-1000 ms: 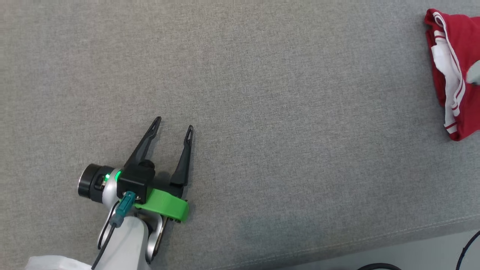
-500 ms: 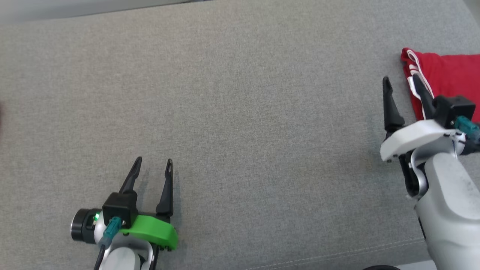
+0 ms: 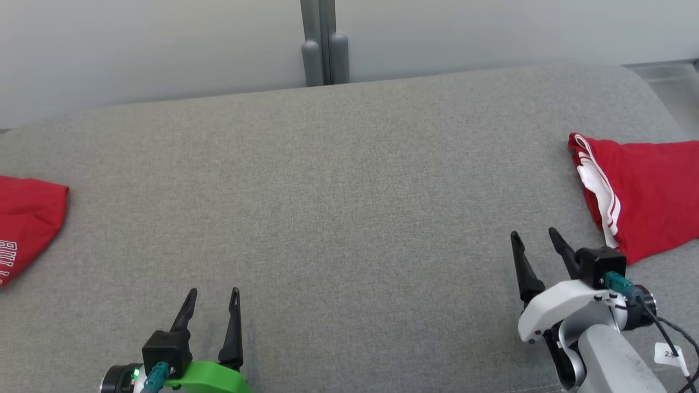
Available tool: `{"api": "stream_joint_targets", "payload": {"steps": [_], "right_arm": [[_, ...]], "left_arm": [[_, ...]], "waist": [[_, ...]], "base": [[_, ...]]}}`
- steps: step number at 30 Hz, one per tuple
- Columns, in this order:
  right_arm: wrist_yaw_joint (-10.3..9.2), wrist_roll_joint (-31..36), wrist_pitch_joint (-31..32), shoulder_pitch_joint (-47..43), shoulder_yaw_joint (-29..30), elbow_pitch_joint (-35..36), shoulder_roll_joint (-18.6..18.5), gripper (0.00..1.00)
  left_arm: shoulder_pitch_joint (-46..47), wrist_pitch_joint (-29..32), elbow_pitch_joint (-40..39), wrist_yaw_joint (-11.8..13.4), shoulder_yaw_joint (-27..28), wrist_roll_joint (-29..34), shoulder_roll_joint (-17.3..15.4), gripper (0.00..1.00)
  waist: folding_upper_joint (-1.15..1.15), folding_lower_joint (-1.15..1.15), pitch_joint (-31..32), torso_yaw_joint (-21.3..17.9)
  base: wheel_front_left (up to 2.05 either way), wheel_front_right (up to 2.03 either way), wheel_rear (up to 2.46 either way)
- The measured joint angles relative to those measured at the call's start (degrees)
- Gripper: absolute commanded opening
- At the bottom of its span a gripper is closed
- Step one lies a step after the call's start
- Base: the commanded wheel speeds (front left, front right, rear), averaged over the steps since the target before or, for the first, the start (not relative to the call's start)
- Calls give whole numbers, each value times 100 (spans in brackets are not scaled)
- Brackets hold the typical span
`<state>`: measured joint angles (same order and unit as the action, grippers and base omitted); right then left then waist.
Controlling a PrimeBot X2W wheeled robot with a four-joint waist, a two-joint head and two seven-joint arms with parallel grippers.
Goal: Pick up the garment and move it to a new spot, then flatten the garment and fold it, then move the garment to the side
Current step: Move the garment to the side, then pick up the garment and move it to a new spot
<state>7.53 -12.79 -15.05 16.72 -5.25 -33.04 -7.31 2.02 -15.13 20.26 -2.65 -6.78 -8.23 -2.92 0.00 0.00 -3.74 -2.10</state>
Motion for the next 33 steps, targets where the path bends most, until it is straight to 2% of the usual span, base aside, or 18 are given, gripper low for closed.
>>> {"api": "stream_joint_targets", "payload": {"steps": [7, 17, 33], "right_arm": [[0, 68, -1, -357, -77, 133, 172, 100], [0, 143, 0, -592, 60, 358, 324, 100], [0, 166, -1, -691, 20, 599, 394, 100]], "left_arm": [[-138, 0, 21, 73, 58, -116, 2, 100], [-222, 0, 42, 166, 165, -138, 4, 100], [-292, 0, -63, 242, 258, -208, 7, 100]], "waist": [[0, 0, 361, 71], [0, 0, 557, 187], [0, 0, 546, 348]], "base": [[0, 0, 0], [0, 0, 0], [0, 0, 0]]}}
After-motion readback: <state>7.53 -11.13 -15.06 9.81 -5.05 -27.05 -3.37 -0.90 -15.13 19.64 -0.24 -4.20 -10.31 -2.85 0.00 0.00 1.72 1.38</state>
